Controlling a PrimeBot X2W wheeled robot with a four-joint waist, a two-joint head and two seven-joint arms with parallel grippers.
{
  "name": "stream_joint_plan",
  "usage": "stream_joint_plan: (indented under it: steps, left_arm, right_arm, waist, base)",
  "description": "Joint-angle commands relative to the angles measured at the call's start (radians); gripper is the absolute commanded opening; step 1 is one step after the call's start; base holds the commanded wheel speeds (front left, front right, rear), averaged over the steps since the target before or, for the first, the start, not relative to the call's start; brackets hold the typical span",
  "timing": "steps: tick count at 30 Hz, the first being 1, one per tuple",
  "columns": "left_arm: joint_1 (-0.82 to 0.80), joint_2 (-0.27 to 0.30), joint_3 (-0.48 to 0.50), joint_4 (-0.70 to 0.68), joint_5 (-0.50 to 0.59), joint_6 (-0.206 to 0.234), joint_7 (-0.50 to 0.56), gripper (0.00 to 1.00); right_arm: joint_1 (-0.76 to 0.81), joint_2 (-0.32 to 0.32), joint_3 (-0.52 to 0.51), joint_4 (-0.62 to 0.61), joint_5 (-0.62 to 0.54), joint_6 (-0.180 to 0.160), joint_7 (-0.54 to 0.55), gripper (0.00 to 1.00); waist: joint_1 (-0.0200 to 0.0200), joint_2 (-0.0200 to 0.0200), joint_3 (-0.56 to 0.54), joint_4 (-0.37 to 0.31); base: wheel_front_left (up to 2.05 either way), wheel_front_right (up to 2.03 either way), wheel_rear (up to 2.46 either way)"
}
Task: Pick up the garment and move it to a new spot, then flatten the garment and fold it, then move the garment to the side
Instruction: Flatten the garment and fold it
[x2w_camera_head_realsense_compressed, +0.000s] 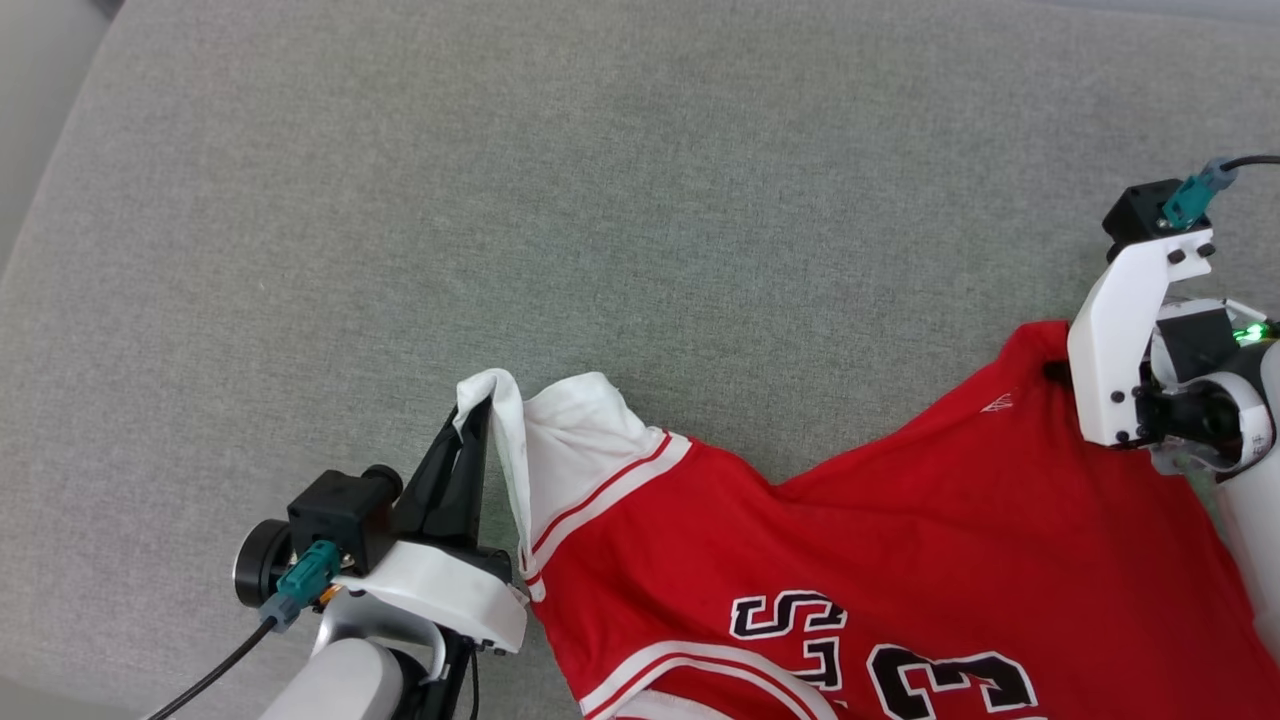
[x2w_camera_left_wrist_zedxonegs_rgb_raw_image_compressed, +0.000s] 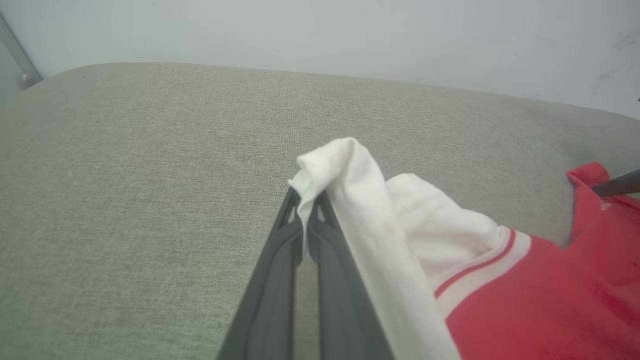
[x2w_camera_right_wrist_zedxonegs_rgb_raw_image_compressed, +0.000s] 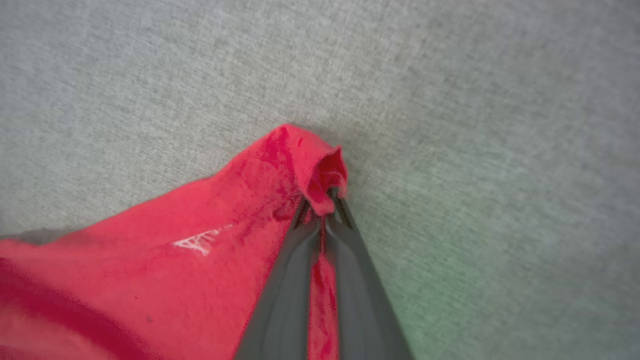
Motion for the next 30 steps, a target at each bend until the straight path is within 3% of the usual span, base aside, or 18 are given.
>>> stream_joint_plan:
  steps: [1, 7, 20, 30]
  left_arm:
    - [-0.007, 0.005, 0.006, 0.007, -0.003, -0.001, -0.007, 0.0]
    - [-0.005, 0.044, 0.029, 0.015, -0.011, 0.006, 0.012, 0.0]
    - [-0.131, 0.135, 0.13, 0.098, -0.113, -0.033, 0.136, 0.0]
    - [-0.409, 0.103, 0.133, 0.28, -0.129, -0.097, 0.193, 0.0]
  right_arm:
    - [0.064, 0.017, 0.034, 0.047, 0.009, 0.0, -0.01, 0.0]
    - [0.041, 0.007, 0.025, 0.026, 0.005, 0.0, -0.148, 0.0]
    - [0.065, 0.073, -0.013, 0.109, -0.042, -0.001, -0.403, 0.0]
    - [-0.089, 0.084, -0.071, 0.176, -0.134, -0.001, -0.548, 0.0]
  waist:
    - [-0.0001, 0.0, -0.023, -0.008]
    - [-0.0001, 0.0, -0.128, -0.054]
    - [-0.0001, 0.0, -0.38, -0.205]
    - [-0.0001, 0.0, -0.367, -0.228]
  base:
    - [0.0, 0.0, 0.0]
    - [0.0, 0.0, 0.0]
    - [0.0, 0.0, 0.0]
    - [0.0, 0.0, 0.0]
